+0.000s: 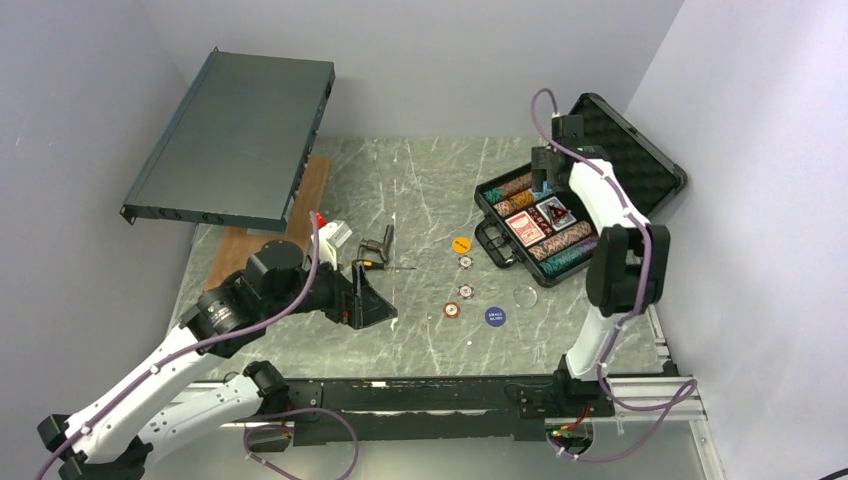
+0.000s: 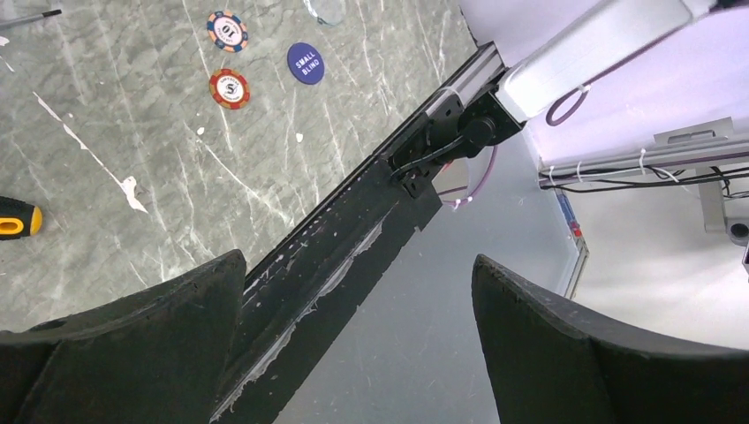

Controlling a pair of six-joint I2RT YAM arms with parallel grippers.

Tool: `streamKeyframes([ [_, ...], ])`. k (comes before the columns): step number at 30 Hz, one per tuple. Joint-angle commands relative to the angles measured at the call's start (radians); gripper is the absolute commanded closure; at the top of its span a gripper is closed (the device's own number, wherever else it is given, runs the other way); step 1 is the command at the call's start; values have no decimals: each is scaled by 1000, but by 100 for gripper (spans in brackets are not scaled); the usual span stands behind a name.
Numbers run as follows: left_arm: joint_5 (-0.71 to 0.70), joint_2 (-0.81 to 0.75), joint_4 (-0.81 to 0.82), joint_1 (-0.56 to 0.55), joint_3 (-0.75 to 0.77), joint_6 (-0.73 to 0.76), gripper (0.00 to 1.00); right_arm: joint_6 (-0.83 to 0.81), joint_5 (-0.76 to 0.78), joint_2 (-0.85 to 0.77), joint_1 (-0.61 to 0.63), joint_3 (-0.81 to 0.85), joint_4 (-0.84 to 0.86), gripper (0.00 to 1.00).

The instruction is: Pack up texas hold em set

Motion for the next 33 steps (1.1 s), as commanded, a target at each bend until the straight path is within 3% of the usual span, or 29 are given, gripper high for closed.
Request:
streamKeyframes([
  [1,-15,-35,31,-1,9,-10,1,323,-115,-250,45,-138,-45,4],
  [3,-17,-45,37,-2,0,-6,1,404,-201,-387,111,-288,12,5],
  [8,-7,-26,55,-2,-21,3,1,586,-177,-596,379,-590,-7,5],
  [10,5,-14,88,-1,-41,0,1,645,-227,-641,394,-711,10,6],
  [14,33,19,138,-1,-59,0,1,781,-129,-671,395,-849,-13,6],
  [22,32,76,112,-2,-26,30,1,981,59,-584,385,-872,-43,6],
  [33,7,95,69,-2,5,61,1,1019,57,-522,323,-947,94,14],
])
